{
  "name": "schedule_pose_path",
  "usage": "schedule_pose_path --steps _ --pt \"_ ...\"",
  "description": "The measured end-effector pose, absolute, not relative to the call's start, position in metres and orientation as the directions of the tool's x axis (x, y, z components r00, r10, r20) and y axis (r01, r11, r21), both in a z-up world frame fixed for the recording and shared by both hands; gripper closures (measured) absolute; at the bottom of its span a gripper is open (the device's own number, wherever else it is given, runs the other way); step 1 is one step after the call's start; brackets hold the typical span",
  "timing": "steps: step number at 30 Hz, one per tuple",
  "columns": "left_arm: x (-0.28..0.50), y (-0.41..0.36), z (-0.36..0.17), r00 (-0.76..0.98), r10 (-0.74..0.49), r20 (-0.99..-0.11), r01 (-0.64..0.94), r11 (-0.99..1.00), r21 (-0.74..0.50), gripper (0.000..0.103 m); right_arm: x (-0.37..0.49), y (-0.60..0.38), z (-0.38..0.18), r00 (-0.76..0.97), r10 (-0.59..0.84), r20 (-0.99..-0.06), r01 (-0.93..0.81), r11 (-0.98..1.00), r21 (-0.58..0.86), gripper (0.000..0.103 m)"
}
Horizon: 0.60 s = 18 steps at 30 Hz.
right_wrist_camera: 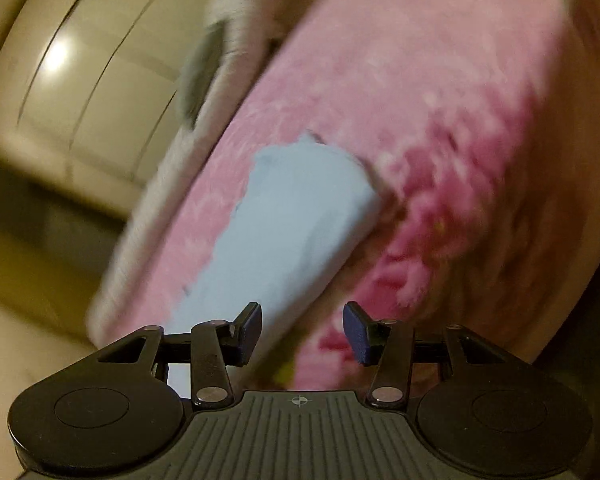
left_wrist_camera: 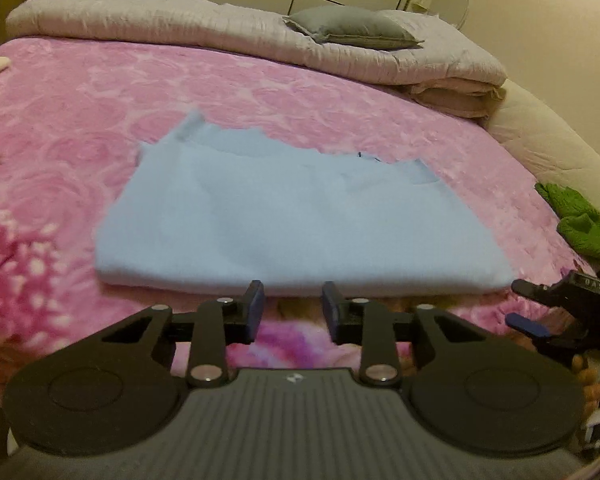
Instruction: Fold clothes
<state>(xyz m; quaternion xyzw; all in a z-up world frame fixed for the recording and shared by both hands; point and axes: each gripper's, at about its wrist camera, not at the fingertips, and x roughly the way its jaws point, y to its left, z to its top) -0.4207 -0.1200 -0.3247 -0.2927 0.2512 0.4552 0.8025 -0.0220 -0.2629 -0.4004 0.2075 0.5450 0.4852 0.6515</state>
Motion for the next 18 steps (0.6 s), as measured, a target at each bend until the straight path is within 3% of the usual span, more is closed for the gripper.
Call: schedule_pose_path --steps 2,7,12,13,14,15,18 --pt "-0.411 -0.109 -0.332 0.456 0.580 -0.675 -0.876 0.425 -0.227 0.079 -0.009 -0.258 -0.417 -0.071 0.876 -0.478 -0.281 0.442 0.852 0.054" --pt "-0.380 -0.082 -0.354 0.447 0.551 -0.704 -0.867 0.462 -0.189 0.079 0.002 -0.237 -0.437 -0.033 0.877 -0.479 -0.166 0.468 0.868 0.054" --pt "-0.351 -0.078 -0.372 0.383 0.570 -0.727 -0.854 0.519 -0.043 0.079 0.005 -0.219 -0.435 -0.003 0.874 -0.487 -0.203 0.476 0.856 0.056" --pt "-0.354 -0.075 -0.371 0.392 0.558 -0.732 -0.855 0.514 -0.066 0.079 0.005 -0.215 -0.433 -0.002 0.863 -0.506 -0.231 0.491 0.840 0.061" --pt "-0.357 -0.072 -0.369 0.402 0.545 -0.736 -0.856 0.508 -0.093 0.079 0.004 -0.210 -0.430 0.000 0.844 -0.537 -0.270 0.517 0.812 0.076" --pt "-0.365 -0.068 -0.366 0.424 0.528 -0.736 -0.860 0.491 -0.143 0.078 0.002 -0.207 -0.428 0.003 0.830 -0.557 -0.297 0.533 0.792 0.082" --pt "-0.397 -0.055 -0.358 0.485 0.498 -0.719 -0.860 0.419 -0.290 0.082 -0.002 -0.200 -0.422 0.007 0.797 -0.604 -0.348 0.568 0.746 0.087"
